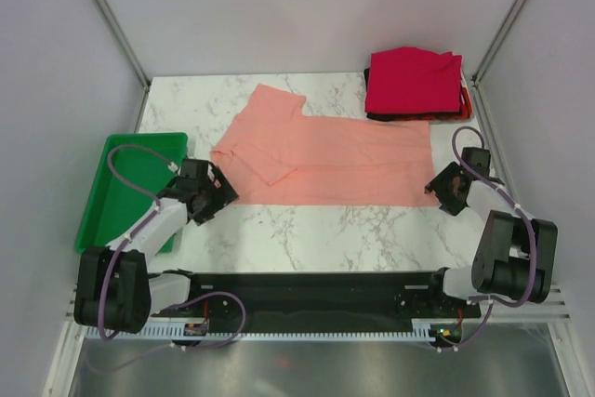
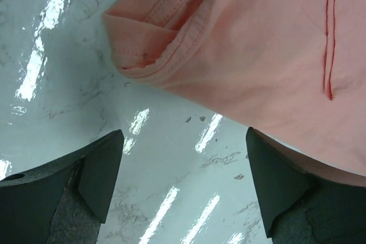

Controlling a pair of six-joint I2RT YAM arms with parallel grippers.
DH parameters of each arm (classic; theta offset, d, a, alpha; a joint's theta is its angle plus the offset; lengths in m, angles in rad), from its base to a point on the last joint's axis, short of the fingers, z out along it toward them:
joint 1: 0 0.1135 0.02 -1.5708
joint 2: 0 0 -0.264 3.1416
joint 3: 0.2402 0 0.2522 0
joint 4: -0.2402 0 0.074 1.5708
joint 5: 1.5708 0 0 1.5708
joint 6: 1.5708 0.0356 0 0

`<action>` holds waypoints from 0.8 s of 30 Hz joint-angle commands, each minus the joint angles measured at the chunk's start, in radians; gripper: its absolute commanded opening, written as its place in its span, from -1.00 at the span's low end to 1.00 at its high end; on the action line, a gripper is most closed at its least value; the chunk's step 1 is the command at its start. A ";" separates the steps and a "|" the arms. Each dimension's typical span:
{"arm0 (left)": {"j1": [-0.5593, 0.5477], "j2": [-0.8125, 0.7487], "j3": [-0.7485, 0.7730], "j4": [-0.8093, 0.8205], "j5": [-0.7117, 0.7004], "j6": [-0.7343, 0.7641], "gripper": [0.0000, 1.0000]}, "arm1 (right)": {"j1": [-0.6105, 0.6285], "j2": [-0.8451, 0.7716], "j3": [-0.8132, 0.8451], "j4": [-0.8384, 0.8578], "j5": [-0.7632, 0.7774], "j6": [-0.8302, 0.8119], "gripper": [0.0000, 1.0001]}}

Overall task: Fold and stack the t-shirts
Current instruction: Fold the tshirt

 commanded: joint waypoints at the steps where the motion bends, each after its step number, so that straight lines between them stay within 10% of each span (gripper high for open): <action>1: 0.023 -0.029 -0.040 0.177 -0.015 -0.065 0.89 | -0.002 0.043 0.012 0.102 -0.018 -0.019 0.28; 13: 0.060 0.117 -0.078 0.330 -0.048 -0.073 0.66 | 0.000 0.104 -0.040 0.174 -0.038 -0.011 -0.67; 16: 0.060 0.161 -0.059 0.366 -0.051 -0.070 0.21 | 0.000 0.110 -0.038 0.176 -0.043 -0.010 -0.78; 19: 0.060 0.197 0.001 0.375 -0.036 -0.062 -0.86 | -0.002 0.119 -0.017 0.171 -0.064 0.004 -1.00; 24: 0.060 0.136 0.248 0.177 -0.031 -0.013 -0.96 | -0.003 0.002 0.184 0.036 -0.043 0.012 -1.00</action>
